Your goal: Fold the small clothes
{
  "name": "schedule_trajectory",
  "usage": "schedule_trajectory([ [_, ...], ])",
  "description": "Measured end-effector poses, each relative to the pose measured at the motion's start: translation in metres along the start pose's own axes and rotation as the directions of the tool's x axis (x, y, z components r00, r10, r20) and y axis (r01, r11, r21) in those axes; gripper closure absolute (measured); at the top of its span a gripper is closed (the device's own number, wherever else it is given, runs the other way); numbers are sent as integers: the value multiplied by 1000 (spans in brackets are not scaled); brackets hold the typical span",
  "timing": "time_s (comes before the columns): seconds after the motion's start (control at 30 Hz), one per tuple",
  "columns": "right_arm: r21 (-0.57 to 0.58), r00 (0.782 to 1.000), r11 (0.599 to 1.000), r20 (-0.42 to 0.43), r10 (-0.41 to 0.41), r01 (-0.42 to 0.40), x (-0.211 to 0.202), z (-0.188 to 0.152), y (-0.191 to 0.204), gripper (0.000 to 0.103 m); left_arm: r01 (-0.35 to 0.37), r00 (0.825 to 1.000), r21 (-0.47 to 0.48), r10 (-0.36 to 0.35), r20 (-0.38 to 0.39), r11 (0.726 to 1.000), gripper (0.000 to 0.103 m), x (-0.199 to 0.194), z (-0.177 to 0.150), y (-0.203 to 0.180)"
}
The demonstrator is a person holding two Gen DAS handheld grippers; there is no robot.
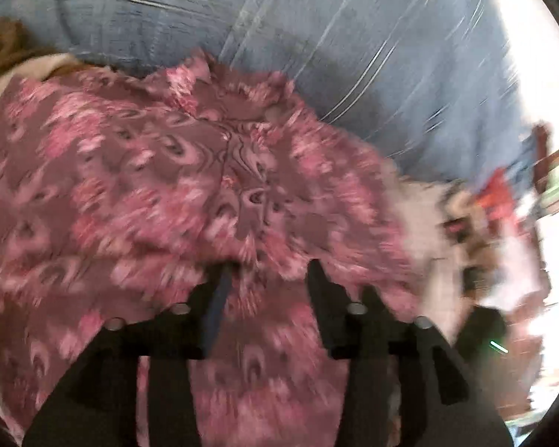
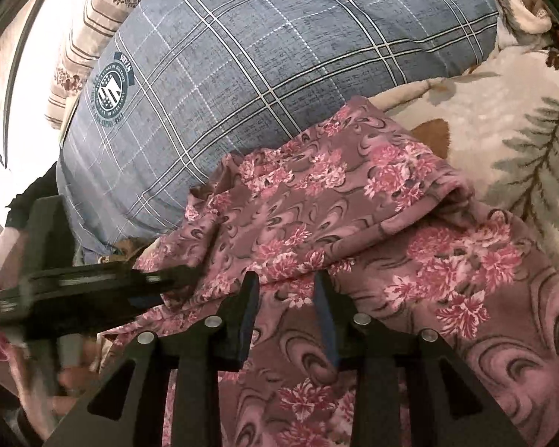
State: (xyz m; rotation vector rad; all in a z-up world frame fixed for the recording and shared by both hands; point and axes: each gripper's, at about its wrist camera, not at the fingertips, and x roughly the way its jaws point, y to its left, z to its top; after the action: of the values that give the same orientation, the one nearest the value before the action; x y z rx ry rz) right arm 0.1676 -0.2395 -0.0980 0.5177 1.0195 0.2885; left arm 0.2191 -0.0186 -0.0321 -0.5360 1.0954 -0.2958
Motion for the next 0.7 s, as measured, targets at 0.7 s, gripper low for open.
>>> schedule_trajectory([
  [0.7, -724, 943, 670, -85, -323, 164, 107, -27, 179, 46, 188, 979, -389, -139, 149, 902, 39, -54, -40, 138],
])
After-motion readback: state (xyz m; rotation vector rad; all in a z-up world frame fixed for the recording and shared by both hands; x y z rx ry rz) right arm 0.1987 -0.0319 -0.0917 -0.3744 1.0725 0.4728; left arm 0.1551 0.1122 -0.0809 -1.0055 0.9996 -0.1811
